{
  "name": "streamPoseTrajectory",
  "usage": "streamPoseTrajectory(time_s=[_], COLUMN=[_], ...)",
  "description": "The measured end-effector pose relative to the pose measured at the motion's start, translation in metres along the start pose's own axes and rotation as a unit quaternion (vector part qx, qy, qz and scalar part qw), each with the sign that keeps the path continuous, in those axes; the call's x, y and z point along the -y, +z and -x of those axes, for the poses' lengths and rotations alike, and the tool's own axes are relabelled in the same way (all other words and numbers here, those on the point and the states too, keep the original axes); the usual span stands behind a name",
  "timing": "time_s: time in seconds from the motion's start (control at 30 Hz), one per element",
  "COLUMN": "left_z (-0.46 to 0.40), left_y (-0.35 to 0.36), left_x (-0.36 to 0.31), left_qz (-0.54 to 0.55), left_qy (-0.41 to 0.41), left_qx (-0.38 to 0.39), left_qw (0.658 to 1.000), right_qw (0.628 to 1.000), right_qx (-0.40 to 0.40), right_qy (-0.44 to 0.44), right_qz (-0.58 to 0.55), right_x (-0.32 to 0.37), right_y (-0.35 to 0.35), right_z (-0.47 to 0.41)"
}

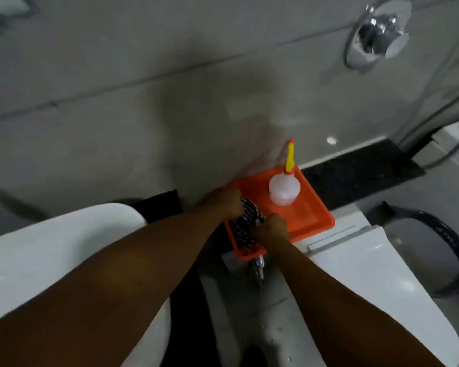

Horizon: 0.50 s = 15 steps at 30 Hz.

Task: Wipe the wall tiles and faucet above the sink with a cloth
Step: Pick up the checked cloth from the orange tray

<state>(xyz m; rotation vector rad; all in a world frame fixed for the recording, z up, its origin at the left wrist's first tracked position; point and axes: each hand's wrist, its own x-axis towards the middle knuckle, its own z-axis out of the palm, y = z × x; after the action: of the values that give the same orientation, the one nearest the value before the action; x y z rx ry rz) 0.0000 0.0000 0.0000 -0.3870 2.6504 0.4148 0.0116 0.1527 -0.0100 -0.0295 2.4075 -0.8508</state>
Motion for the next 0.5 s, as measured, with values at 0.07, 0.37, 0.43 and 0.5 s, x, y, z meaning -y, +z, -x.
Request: streamPoseTrajectory(time_s=[0.07, 0.37, 0.43, 0.5], left_z=[-0.026, -0.075, -0.075, -0.067], left_y=[0.010, 0.042, 0.033, 0.016], left_x=[0.000, 0.001, -0.003, -0.004], left_qz=[-0.028, 0.029, 0.085, 0.226], left_qy=[-0.048, -0.112, -0.131, -0.153], left_qx=[-0.008, 0.068, 0.036, 0.031], left_qw=[0.998, 0.991, 0.987, 0.962], right_qw=[1.000, 0.997, 0.993, 0.987], right_qx=[0.013, 0.066, 0.085, 0.082], right_qy=[0.004, 0.029, 0.040, 0.033], right_qz=[0.011, -0.043, -0.076, -0.137], right_x=[-0.006, -0.035, -0.035, -0.033], right_y=[0.007, 0.024, 0.019, 0.013], right_z=[-0.022, -0.082, -0.087, -0.088])
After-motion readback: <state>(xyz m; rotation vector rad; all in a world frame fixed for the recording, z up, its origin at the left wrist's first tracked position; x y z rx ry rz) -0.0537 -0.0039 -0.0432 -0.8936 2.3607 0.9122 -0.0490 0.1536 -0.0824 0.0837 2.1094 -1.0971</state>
